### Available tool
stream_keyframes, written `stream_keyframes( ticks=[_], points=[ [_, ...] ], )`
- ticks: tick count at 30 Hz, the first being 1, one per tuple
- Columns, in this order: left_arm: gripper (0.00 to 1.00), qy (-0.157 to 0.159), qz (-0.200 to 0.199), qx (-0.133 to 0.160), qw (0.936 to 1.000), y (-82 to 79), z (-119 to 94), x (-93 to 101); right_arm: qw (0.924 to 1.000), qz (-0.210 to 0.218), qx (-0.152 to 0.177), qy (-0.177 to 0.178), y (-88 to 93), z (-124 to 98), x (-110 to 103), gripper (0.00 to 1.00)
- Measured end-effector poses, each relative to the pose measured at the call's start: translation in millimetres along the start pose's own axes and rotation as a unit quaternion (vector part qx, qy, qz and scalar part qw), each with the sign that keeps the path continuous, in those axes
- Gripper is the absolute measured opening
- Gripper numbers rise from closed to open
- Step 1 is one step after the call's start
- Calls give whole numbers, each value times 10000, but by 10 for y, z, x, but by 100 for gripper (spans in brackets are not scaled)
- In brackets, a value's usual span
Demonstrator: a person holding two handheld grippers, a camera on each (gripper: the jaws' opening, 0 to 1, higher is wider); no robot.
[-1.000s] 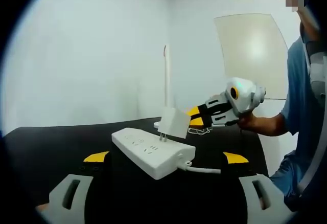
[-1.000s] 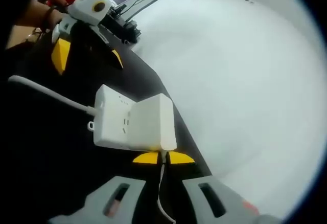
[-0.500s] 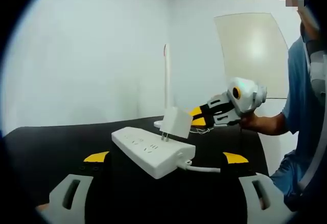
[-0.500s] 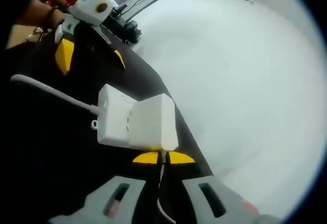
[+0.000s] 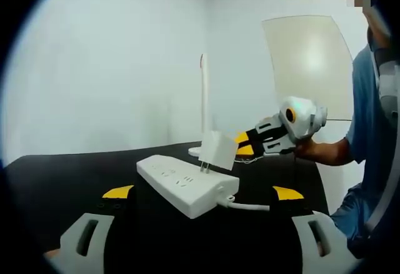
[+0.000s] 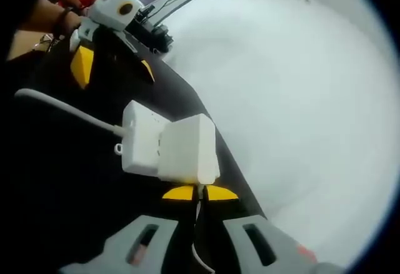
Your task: Insert the desk lamp plug into the socket, turn on the power strip switch, turn on the lamp switch, then turn off the lamp switch, turn off the power strip switch, and remove the plug from the socket.
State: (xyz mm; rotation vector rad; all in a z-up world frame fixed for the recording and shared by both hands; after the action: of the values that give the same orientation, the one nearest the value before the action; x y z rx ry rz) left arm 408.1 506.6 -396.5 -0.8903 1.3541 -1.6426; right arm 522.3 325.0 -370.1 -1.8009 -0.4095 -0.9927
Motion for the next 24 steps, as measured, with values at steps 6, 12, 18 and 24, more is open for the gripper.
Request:
stream_keyframes(
  ticks=[6, 12, 18, 24],
  points=[
    [83, 4, -3, 3, 10000, -3, 2, 3, 10000, 1, -12, -8, 15, -9, -9, 6],
    [83, 8, 1, -10, 10000, -1, 2, 11, 10000, 7, -31, -10, 30, -12, -18, 6],
    [83, 11, 3, -18, 10000, 1, -2, 7, 10000, 21, -55, -5, 60, -30, -24, 6],
    [83, 10, 4, -20, 10000, 3, -7, 14, 9999, -1, -118, -54, 119, -30, -35, 6]
  ],
)
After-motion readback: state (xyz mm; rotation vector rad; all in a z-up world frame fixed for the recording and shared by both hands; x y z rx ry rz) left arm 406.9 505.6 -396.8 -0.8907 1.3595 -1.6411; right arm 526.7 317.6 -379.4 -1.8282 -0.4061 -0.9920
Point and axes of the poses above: the point that each gripper's makers call its tool centre point, and the gripper's own axes: z roughly forward along the fingers, x roughly to its right, y roughly out of its underside, the point moved 6 cm from there along -z, roughly backward along the fingers, and after that the axes turned 11 degrees about x, right-handed, at the moved point
